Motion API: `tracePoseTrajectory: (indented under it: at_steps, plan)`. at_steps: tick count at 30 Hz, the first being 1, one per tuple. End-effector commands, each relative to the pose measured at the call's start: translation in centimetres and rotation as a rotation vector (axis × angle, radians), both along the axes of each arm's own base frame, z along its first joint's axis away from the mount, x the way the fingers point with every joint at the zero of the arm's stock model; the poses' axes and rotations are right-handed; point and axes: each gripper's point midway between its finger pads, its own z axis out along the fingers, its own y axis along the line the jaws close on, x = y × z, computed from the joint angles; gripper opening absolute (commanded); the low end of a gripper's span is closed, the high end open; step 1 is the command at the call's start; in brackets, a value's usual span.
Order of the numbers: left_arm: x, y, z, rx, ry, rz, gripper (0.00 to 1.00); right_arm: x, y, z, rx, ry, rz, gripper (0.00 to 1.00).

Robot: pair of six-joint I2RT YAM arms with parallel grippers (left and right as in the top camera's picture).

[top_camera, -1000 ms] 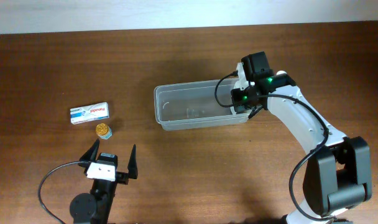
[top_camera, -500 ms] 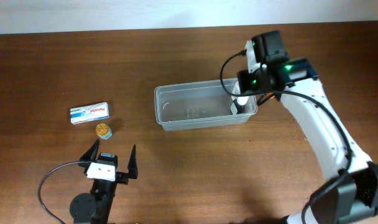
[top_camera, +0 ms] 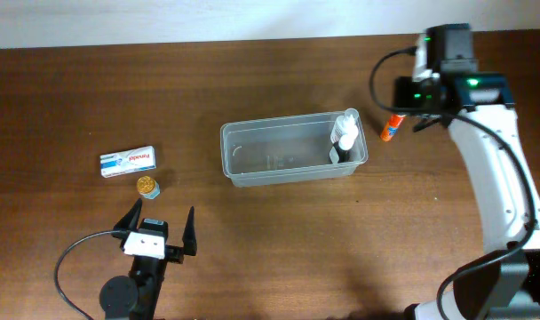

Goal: Pack container
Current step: 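Move the right gripper to the orange-capped tube and grasp it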

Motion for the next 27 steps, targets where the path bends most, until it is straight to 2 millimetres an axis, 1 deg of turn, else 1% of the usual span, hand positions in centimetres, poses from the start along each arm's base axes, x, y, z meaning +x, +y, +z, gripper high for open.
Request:
tracePoseTrajectory:
  at_steps: [1, 4, 11, 16, 20, 27]
  plan:
    - [0.0, -0.1, -0.2, 0.015, -0.004, -0.009, 1.00, 0.6, -0.6, 0.5, 0.039, -0.024, 0.026, 0.56]
    - [0.0, -0.1, -0.2, 0.015, -0.004, -0.009, 1.00, 1.0, -1.1, 0.1, 0.037, -0.023, 0.017, 0.56]
    - [0.0, -0.1, -0.2, 0.015, -0.004, -0.009, 1.00, 2.7, -1.1, -2.6, 0.034, 0.009, 0.039, 0.56]
    - [0.0, -0.1, -0.2, 0.015, -0.004, -0.009, 1.00, 4.0, -1.2, -4.1, 0.034, 0.009, 0.040, 0.56]
    - [0.0, -0.1, -0.2, 0.015, -0.004, -0.009, 1.00, 4.4, -1.2, -6.0, 0.037, 0.044, 0.039, 0.56]
    - [0.0, -0.1, -0.2, 0.015, -0.004, -0.009, 1.00, 4.6, -1.2, -10.0, 0.046, 0.132, 0.038, 0.56]
